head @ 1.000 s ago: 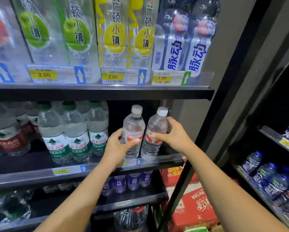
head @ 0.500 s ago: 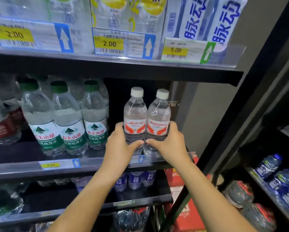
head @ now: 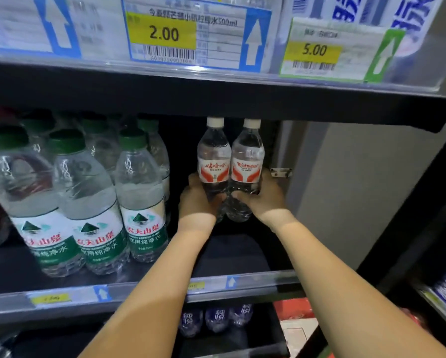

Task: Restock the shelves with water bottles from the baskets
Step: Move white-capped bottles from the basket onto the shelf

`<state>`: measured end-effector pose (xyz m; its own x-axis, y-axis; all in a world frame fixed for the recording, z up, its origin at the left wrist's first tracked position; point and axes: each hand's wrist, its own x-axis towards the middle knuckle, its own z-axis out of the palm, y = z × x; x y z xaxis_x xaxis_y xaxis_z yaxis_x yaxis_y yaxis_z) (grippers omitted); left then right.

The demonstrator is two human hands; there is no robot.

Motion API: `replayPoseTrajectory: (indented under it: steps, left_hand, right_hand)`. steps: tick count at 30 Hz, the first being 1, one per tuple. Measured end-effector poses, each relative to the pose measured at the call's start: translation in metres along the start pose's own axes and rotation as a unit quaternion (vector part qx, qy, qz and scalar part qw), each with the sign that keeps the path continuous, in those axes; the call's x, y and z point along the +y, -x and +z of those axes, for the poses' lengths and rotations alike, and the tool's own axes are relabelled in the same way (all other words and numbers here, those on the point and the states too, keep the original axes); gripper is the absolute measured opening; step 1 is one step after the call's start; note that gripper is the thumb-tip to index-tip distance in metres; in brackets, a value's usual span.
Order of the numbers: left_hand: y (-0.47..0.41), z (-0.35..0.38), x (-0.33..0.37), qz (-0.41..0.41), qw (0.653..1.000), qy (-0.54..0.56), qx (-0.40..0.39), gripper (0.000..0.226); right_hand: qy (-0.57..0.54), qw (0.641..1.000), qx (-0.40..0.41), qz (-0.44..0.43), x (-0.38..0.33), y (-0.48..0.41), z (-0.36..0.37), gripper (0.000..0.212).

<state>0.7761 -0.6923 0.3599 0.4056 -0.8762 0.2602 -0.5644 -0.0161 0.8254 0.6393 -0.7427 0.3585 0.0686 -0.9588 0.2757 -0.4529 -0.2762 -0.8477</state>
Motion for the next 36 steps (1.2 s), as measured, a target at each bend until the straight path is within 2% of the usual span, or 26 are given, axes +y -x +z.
replayPoseTrajectory:
  steps: [11, 15, 17, 19, 20, 24, 26, 28, 31, 35, 36]
  left_hand:
    - [-0.033, 0.006, -0.010, -0.026, 0.997, 0.067, 0.035, 0.049]
    - [-0.035, 0.007, -0.012, -0.061, 0.994, 0.084, 0.022, 0.060]
    - [-0.027, 0.009, -0.011, -0.103, 0.991, 0.089, 0.007, 0.071]
    - [-0.015, 0.010, -0.009, -0.099, 0.995, 0.030, -0.010, 0.078]
    - [-0.007, 0.010, -0.009, -0.079, 0.997, -0.006, -0.022, 0.078]
    - [0.042, -0.005, -0.001, -0.037, 0.991, -0.115, -0.059, 0.067]
    - [0.074, -0.016, 0.002, -0.009, 0.978, -0.199, -0.063, 0.061]
    - [0.105, -0.029, 0.005, 0.001, 0.969, -0.236, -0.073, 0.068]
    - [0.154, -0.045, 0.004, 0.005, 0.951, -0.290, -0.109, 0.070]
    - [0.226, -0.063, -0.010, 0.054, 0.934, -0.343, -0.082, 0.073]
    - [0.244, -0.067, -0.016, 0.055, 0.929, -0.355, -0.084, 0.072]
  right_hand:
    - [-0.035, 0.999, -0.013, -0.017, -0.003, -0.028, 0.027, 0.066]
    - [-0.032, 0.998, -0.047, 0.006, -0.006, -0.031, 0.029, 0.070]
    - [-0.031, 0.997, -0.061, 0.040, -0.006, -0.024, 0.025, 0.086]
    - [-0.021, 0.995, -0.048, 0.086, -0.007, -0.006, 0.019, 0.104]
    - [-0.006, 0.994, -0.043, 0.099, -0.008, 0.005, 0.017, 0.106]
    - [0.060, 0.991, -0.074, 0.092, -0.019, 0.059, 0.000, 0.077]
    - [0.108, 0.988, -0.092, 0.064, -0.024, 0.088, -0.010, 0.080]
    - [0.148, 0.983, -0.098, 0.036, -0.029, 0.118, -0.018, 0.084]
    - [0.201, 0.974, -0.101, -0.024, -0.034, 0.166, -0.030, 0.078]
    - [0.246, 0.963, -0.095, -0.058, -0.030, 0.240, -0.046, 0.073]
    - [0.287, 0.952, -0.088, -0.061, -0.027, 0.260, -0.046, 0.073]
